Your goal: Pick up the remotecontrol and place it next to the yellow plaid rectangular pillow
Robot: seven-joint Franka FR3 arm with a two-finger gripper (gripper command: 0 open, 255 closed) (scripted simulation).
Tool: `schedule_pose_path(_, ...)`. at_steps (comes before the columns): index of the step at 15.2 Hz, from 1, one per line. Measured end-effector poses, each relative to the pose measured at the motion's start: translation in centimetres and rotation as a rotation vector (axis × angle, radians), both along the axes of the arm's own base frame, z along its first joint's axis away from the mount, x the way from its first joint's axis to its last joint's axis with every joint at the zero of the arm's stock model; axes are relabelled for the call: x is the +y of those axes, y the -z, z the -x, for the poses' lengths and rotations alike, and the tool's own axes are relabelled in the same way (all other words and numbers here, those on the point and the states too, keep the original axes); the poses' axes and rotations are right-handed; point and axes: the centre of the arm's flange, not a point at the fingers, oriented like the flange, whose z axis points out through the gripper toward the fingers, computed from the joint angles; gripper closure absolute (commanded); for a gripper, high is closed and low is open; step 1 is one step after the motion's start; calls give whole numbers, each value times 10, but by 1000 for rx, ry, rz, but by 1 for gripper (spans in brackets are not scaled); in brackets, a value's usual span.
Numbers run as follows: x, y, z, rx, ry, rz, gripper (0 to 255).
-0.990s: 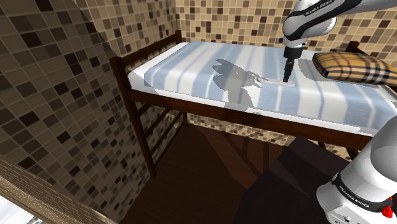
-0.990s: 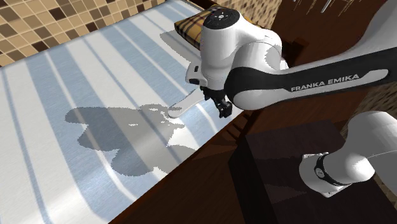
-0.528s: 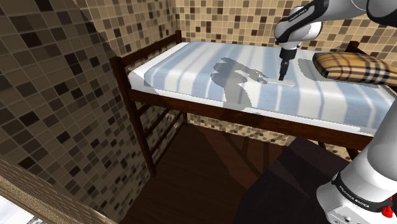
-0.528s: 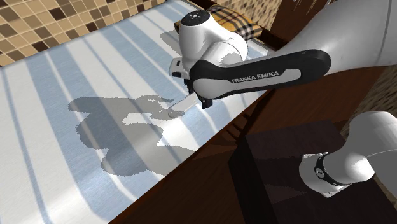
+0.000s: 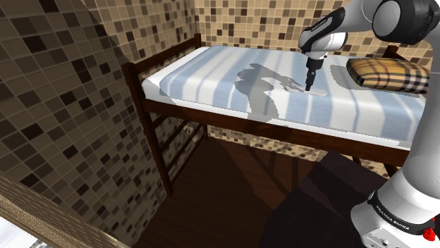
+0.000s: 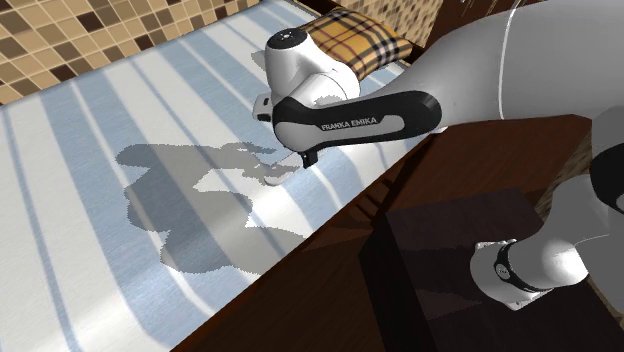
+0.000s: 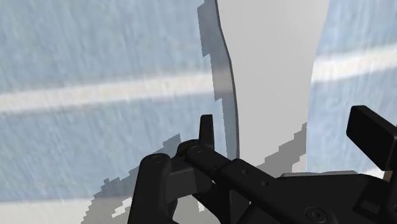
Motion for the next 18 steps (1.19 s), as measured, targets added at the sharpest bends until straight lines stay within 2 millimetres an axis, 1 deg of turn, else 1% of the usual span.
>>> schedule_pose_path(3,0,18,0,0,-1,0,0)
schedule_pose_path(4,0,20,0,0,-1,0,0)
schedule_pose_path(10,0,23,-1,0,-1,0,0)
schedule_pose_path(11,0,23,-1,0,-1,0,255)
schedule_pose_path(18,0,24,-1,0,-1,0,255)
